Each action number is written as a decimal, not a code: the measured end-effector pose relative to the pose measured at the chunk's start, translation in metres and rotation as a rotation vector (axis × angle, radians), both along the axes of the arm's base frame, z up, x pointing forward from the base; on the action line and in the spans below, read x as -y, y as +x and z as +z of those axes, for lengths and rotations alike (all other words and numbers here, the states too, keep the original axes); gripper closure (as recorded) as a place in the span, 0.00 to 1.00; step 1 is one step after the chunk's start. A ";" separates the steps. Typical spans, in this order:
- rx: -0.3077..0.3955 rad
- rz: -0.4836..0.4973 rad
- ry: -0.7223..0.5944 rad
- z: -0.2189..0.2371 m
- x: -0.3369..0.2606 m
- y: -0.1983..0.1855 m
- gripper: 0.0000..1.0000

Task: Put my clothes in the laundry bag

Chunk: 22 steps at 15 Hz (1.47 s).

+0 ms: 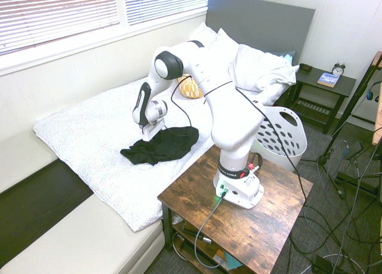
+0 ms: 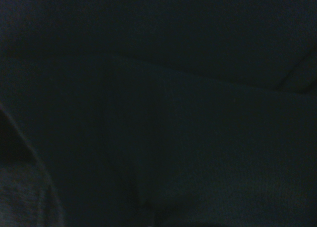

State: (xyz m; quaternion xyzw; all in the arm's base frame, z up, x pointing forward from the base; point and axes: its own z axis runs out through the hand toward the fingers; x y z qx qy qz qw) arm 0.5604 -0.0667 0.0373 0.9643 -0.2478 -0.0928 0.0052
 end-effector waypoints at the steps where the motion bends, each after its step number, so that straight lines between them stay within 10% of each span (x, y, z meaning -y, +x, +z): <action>1: -0.003 -0.001 -0.001 -0.002 0.001 -0.001 1.00; 22: -0.063 -0.059 0.029 0.025 0.010 0.000 1.00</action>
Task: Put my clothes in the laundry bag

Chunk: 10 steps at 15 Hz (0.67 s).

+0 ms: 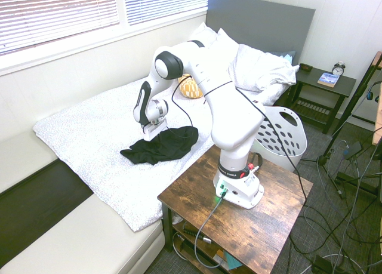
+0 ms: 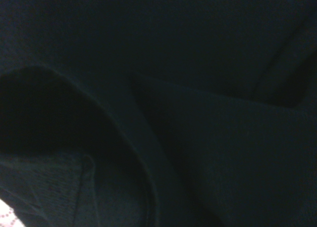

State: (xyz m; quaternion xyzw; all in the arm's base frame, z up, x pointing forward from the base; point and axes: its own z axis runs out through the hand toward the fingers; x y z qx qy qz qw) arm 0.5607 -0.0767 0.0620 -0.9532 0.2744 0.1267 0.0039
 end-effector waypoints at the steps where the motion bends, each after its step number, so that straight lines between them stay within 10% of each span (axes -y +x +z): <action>1: -0.030 -0.013 0.003 0.015 0.005 0.000 1.00; 10: -0.291 -0.085 0.083 0.153 0.046 -0.002 1.00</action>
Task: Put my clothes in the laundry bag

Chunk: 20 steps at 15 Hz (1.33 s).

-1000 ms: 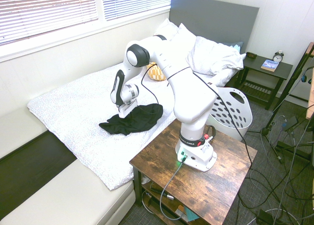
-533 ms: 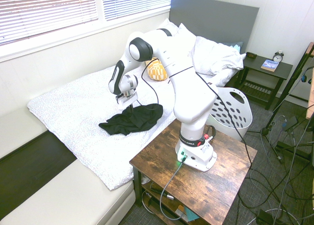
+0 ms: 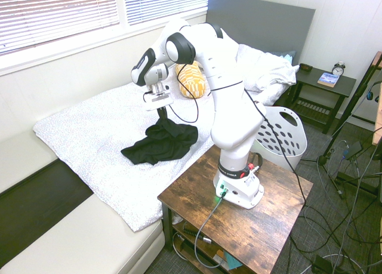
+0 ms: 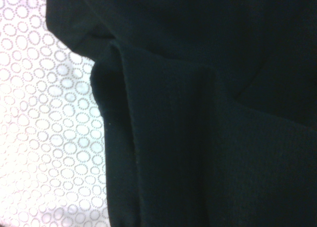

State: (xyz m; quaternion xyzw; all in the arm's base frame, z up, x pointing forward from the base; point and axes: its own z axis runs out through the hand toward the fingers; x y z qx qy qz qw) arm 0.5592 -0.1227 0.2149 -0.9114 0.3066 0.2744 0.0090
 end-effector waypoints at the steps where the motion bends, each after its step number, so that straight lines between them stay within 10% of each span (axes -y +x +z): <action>1: -0.004 0.006 0.006 0.019 0.002 0.001 1.00; 13: 0.034 0.085 -0.195 0.326 0.062 -0.050 1.00; 20: -0.156 0.154 -0.285 0.420 0.157 -0.165 1.00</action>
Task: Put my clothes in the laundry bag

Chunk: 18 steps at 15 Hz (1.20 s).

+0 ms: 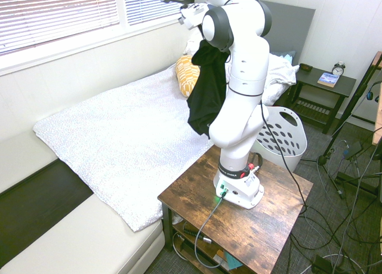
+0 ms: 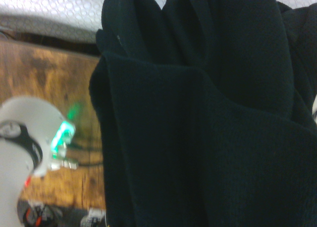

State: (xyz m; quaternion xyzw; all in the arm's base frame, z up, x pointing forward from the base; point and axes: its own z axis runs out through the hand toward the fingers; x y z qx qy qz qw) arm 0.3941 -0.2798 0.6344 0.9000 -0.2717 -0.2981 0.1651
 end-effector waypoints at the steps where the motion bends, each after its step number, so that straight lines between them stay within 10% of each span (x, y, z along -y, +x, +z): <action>1: -0.022 -0.010 0.001 0.013 0.016 -0.021 1.00; 6: -0.155 -0.077 -0.028 0.054 0.077 -0.116 1.00; 18: -0.432 -0.215 -0.081 -0.139 0.153 -0.239 1.00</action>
